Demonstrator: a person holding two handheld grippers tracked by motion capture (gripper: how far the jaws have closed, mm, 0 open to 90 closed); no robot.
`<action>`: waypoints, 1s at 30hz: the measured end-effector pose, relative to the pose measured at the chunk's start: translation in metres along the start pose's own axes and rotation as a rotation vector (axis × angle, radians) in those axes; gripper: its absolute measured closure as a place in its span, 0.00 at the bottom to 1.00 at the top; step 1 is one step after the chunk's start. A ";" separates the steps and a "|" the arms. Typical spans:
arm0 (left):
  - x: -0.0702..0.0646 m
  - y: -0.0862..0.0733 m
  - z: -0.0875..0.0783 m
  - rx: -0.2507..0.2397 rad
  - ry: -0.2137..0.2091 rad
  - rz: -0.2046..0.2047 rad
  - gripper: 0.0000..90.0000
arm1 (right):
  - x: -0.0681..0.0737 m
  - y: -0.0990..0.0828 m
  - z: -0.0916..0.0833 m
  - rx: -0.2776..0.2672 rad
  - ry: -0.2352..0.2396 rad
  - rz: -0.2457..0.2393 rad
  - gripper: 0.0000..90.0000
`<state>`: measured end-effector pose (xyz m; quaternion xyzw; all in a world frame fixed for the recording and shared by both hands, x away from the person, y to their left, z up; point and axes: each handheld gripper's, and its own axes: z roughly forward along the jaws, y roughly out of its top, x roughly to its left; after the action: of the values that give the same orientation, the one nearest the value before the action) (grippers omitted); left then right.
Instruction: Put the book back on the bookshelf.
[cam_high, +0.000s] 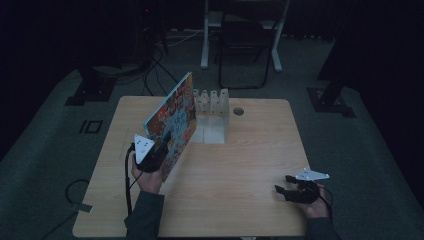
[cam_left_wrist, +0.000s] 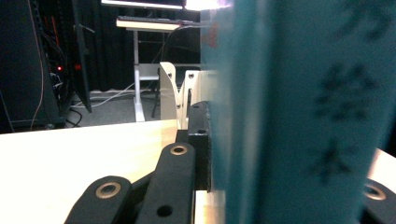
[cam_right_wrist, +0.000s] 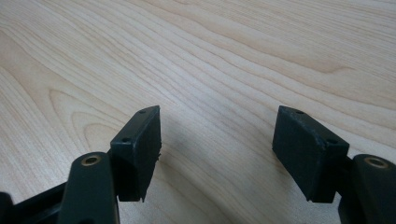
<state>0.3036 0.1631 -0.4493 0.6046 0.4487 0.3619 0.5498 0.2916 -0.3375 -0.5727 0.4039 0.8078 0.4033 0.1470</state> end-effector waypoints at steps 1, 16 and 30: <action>0.000 0.000 0.001 0.003 0.001 0.003 0.90 | 0.000 0.000 0.000 0.000 0.000 -0.001 0.35; 0.000 0.000 0.009 -0.002 0.010 -0.003 0.90 | 0.000 0.000 0.000 -0.001 0.002 0.002 0.35; 0.000 -0.003 0.016 0.001 0.018 -0.008 0.90 | 0.000 0.000 0.000 -0.001 0.003 0.003 0.35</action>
<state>0.3184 0.1578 -0.4542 0.5996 0.4564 0.3648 0.5469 0.2920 -0.3374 -0.5727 0.4044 0.8073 0.4044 0.1457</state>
